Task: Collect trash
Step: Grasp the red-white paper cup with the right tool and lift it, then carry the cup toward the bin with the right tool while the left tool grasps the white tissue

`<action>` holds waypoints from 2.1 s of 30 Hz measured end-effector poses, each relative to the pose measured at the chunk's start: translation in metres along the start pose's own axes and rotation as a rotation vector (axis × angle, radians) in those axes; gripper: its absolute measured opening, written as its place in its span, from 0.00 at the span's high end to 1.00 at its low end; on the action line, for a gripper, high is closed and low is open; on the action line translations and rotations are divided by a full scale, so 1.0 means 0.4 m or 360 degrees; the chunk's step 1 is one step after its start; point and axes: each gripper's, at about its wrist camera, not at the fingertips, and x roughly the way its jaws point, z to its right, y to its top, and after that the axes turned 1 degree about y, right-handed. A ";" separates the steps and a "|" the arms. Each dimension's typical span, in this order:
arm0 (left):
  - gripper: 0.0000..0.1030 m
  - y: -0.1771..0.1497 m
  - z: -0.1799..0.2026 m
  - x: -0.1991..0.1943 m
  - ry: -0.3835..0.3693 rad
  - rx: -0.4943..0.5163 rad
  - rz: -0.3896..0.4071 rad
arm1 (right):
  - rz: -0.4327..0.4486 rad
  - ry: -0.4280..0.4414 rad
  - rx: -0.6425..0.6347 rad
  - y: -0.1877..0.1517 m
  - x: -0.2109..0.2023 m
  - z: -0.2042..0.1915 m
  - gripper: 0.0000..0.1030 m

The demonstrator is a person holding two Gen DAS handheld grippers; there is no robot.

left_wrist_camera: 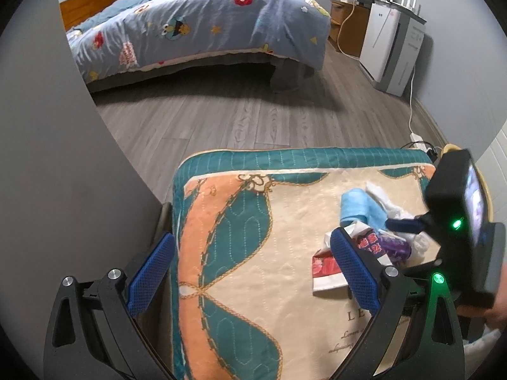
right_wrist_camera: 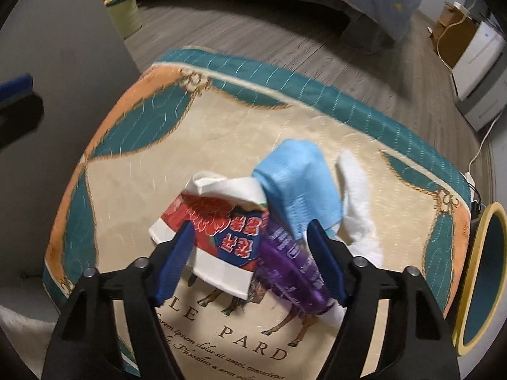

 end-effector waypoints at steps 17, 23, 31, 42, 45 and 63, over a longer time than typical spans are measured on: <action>0.06 0.010 -0.027 -0.007 0.0026 -0.0065 0.0028 | 0.0159 0.0302 -0.0108 0.027 -0.081 -0.079 0.83; 0.06 0.014 -0.046 -0.004 -0.0006 -0.0141 0.0006 | 0.0082 0.0311 -0.0146 0.026 -0.064 -0.107 0.91; 0.06 0.022 -0.039 -0.015 -0.0065 -0.0206 0.0021 | 0.0193 0.0297 -0.0001 0.023 -0.147 -0.008 0.92; 0.06 0.026 0.099 0.007 -0.0064 -0.0005 -0.0009 | 0.0438 0.0070 0.0213 -0.010 -0.306 0.209 0.92; 0.06 0.025 0.146 0.017 -0.0101 0.0059 -0.0023 | 0.0477 0.0006 0.0280 -0.024 -0.331 0.279 0.92; 0.09 -0.004 0.505 0.185 -0.0266 0.0356 -0.0225 | 0.0420 -0.0123 0.0470 -0.135 -0.320 0.526 0.92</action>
